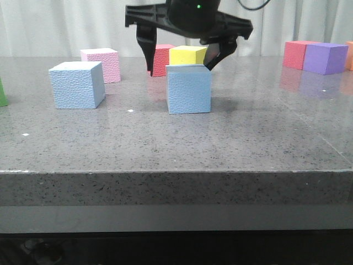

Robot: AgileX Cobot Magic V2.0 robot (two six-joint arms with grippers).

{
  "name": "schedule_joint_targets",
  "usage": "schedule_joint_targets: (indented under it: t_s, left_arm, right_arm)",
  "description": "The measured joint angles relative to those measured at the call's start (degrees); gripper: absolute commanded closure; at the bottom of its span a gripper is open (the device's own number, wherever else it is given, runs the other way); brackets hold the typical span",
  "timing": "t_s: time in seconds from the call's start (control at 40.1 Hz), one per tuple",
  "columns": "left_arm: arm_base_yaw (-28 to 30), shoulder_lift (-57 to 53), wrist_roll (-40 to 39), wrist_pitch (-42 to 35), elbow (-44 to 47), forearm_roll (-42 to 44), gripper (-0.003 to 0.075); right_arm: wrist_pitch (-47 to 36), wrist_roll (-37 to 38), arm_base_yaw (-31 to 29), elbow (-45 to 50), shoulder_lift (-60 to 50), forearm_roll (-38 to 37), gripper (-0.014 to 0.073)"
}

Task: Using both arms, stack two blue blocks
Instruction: 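Open the right gripper and lift it away from the cube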

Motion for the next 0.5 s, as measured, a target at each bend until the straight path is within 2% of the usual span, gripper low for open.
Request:
schedule_joint_targets:
  t_s: [0.15,0.25,0.349,0.499]
  left_arm:
    - [0.0,0.0,0.0,0.0,0.0,0.0,0.0227]
    - [0.0,0.0,0.0,0.0,0.0,0.0,0.0227]
    - [0.0,0.0,0.0,0.0,0.0,0.0,0.0227]
    - [0.0,0.0,0.0,-0.1,0.0,0.0,0.0227]
  right_arm:
    - [5.8,-5.3,0.1,0.0,-5.5,-0.2,-0.0059]
    - [9.9,-14.2,-0.7,0.4,-10.1,0.8,-0.0059]
    - [10.6,-25.3,-3.1,3.9,-16.2,6.4,-0.0059]
    - [9.1,-42.2,-9.8,13.8,-25.9,19.3,-0.0059]
